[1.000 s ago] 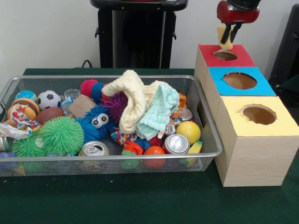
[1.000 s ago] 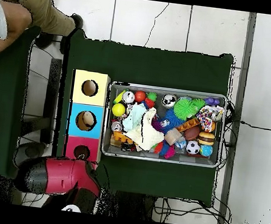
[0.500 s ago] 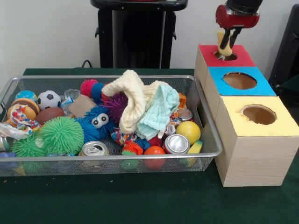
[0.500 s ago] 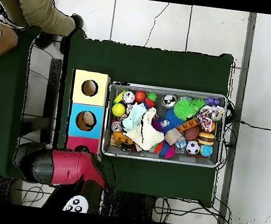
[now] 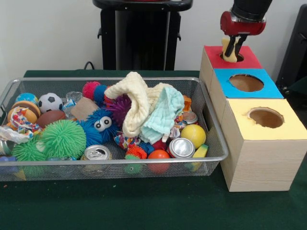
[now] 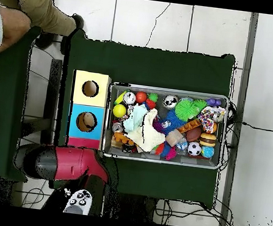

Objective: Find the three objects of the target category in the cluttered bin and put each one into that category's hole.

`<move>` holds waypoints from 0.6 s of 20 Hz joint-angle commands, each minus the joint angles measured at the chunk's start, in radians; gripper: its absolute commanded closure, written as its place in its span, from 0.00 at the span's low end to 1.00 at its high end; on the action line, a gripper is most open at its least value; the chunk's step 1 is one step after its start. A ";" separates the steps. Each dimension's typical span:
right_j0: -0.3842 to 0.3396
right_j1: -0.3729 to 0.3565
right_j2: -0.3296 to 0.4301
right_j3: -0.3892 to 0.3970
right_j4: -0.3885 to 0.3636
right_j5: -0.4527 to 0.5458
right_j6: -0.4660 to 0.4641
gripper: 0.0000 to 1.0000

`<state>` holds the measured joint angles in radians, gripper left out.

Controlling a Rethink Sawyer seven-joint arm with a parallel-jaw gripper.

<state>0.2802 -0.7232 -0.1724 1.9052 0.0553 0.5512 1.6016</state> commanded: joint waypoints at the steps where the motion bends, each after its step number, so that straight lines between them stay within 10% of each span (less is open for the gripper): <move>1: -0.043 0.062 0.087 -0.044 0.014 -0.023 0.144 1.00; 12: -0.049 0.090 0.089 -0.030 -0.010 -0.084 0.133 1.00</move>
<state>0.2643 -0.6880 -0.1691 1.9003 0.0555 0.5371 1.6016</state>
